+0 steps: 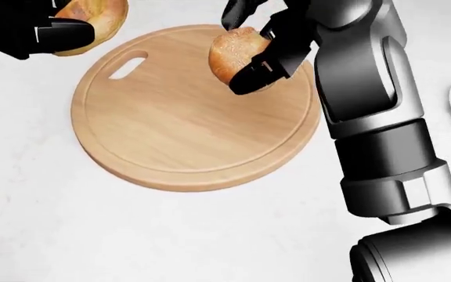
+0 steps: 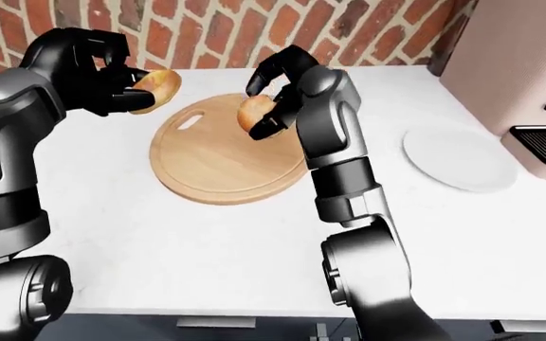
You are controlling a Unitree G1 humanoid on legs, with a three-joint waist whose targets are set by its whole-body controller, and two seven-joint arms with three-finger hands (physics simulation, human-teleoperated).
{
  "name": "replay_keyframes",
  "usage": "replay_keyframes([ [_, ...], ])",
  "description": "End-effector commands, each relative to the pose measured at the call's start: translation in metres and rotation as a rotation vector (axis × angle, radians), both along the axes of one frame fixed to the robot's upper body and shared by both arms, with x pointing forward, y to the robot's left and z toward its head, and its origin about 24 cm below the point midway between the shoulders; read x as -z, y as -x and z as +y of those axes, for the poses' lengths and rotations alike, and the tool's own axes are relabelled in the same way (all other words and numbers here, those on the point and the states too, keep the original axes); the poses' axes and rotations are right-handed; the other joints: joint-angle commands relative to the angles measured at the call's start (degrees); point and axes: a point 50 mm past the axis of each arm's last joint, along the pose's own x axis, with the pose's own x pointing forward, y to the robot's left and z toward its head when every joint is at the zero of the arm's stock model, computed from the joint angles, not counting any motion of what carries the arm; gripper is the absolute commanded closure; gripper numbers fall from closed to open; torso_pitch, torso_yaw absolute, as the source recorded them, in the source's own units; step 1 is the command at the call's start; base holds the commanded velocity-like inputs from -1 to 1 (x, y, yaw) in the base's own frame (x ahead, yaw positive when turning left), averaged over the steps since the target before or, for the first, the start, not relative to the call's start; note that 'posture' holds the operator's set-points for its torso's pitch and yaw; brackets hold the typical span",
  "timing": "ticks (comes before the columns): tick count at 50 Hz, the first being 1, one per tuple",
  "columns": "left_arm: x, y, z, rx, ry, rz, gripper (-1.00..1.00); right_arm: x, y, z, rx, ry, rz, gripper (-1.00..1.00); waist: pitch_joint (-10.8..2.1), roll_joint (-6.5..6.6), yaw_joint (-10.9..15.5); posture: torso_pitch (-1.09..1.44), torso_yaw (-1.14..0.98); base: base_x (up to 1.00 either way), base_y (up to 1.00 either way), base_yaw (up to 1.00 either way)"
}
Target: Place all breads on the cutting board.
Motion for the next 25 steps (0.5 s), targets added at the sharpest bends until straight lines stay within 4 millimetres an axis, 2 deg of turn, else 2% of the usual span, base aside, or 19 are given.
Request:
replay_keyframes([
  [1,-0.024,0.007,0.002,-0.002,-0.006,-0.108,1.0,-0.025,0.004,0.002,-0.005,0.008,-0.111,1.0,-2.13,0.12,0.0,0.0,0.0,0.0,0.0,0.0],
  [11,-0.026,0.007,-0.001,0.002,-0.005,-0.108,1.0,-0.014,0.0,0.001,0.001,0.026,-0.095,1.0,-2.23,0.12,0.0,0.0,0.0,0.0,0.0,0.0],
  [12,-0.027,0.006,-0.001,0.003,-0.005,-0.109,1.0,-0.013,0.0,0.001,0.0,0.028,-0.094,0.82,-2.24,0.11,0.0,0.0,0.0,0.0,0.0,0.0],
  [13,-0.027,0.006,-0.001,0.003,-0.005,-0.109,1.0,-0.014,-0.001,0.001,0.0,0.026,-0.093,0.77,-2.26,0.1,0.0,0.0,0.0,0.0,0.0,0.0],
  [14,-0.026,0.005,-0.002,0.005,-0.005,-0.108,1.0,-0.012,0.0,0.001,0.0,0.028,-0.092,0.44,-2.27,0.08,0.0,0.0,0.0,0.0,0.0,0.0],
  [15,-0.024,0.005,-0.002,0.006,-0.004,-0.108,1.0,-0.011,0.0,0.001,0.001,0.027,-0.09,0.39,-2.26,0.06,0.0,0.0,0.0,0.0,0.0,0.0],
  [21,-0.026,0.006,-0.002,0.004,-0.003,-0.108,1.0,-0.006,0.0,0.001,0.0,0.03,-0.082,0.43,-2.29,0.06,0.0,0.0,0.0,0.0,0.0,0.0],
  [23,-0.026,0.006,-0.001,0.004,-0.002,-0.107,1.0,-0.005,0.0,0.001,0.0,0.031,-0.08,0.37,-2.32,0.06,0.0,0.0,0.0,0.0,0.0,0.0],
  [24,-0.024,0.007,-0.001,0.004,-0.003,-0.106,1.0,-0.003,0.0,0.001,0.001,0.034,-0.077,0.23,-2.31,0.05,0.0,0.0,0.0,0.0,0.0,0.0],
  [25,-0.024,0.007,-0.001,0.004,-0.002,-0.106,1.0,-0.002,0.0,0.0,0.002,0.034,-0.076,0.23,-2.29,0.06,0.0,0.0,0.0,0.0,0.0,0.0],
])
